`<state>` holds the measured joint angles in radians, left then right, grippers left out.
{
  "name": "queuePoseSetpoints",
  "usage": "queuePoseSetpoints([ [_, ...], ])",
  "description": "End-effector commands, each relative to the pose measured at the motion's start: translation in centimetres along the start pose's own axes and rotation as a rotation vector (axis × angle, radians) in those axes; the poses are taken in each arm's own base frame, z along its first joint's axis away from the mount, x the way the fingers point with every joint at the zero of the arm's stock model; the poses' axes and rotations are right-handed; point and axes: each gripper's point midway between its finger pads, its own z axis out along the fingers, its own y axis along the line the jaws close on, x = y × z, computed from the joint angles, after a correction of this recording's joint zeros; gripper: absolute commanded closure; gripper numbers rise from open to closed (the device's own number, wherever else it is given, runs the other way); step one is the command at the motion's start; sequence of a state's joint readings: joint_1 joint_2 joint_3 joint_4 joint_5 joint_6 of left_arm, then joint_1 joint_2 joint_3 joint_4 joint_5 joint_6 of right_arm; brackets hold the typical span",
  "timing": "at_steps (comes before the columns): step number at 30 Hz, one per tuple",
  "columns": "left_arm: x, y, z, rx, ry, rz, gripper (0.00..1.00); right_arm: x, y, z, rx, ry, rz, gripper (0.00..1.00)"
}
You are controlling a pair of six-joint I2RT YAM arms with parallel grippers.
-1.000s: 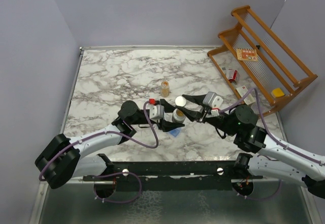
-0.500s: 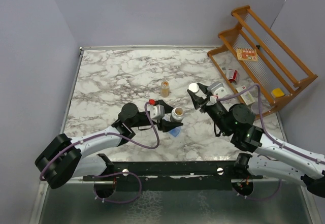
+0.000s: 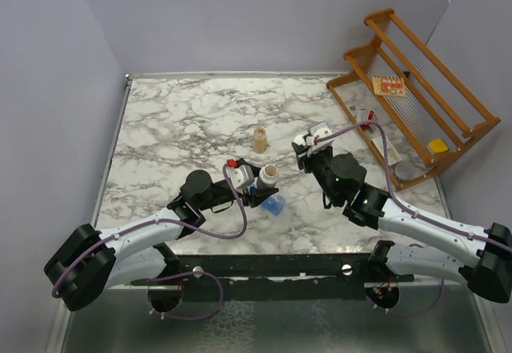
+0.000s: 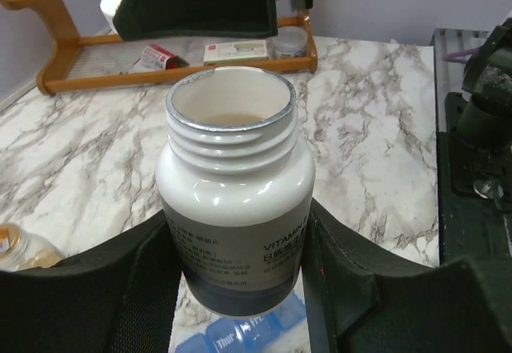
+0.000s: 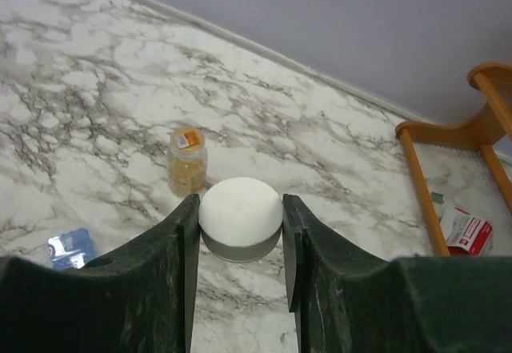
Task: Sort the pills into containers
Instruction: Pour the pill into the pill container.
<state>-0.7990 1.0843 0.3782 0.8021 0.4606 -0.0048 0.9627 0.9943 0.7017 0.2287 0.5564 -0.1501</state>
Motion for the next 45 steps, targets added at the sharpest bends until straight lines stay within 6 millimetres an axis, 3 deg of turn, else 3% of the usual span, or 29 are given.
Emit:
queuePoseSetpoints([
  [1, 1.4, 1.1, -1.0, -0.092, 0.041, -0.003, 1.0, 1.3, 1.3, 1.2, -0.023, 0.047, 0.035, 0.88],
  [5, 3.0, 1.3, -1.7, -0.121, 0.079, -0.027, 1.0, 1.7, 1.8, 2.3, -0.034, 0.061, 0.042, 0.88],
  [11, 5.0, 1.4, -2.4, -0.157, 0.137, -0.071, 1.0, 1.7, 0.8, 3.7, -0.039, 0.059, 0.073, 0.9],
  [17, 6.4, 1.2, -2.9, -0.174, 0.194, -0.142, 1.0, 1.1, 0.1, 4.1, -0.011, 0.041, 0.083, 0.93],
  [21, 7.4, 1.1, -3.1, -0.186, 0.237, -0.183, 1.0, 1.8, 0.0, 4.5, -0.001, 0.055, 0.074, 0.96],
  [26, 8.6, 0.4, -3.3, -0.173, 0.279, -0.255, 1.0, 2.8, 0.2, 4.5, -0.007, 0.077, 0.093, 0.99],
  [35, 9.9, -0.3, -3.9, -0.194, 0.341, -0.339, 1.0, 2.2, 1.1, 4.3, -0.057, 0.072, 0.117, 0.99],
  [45, 11.5, -2.3, -4.7, -0.176, 0.45, -0.416, 1.0, 1.4, -0.1, 4.0, -0.011, 0.038, 0.13, 0.99],
])
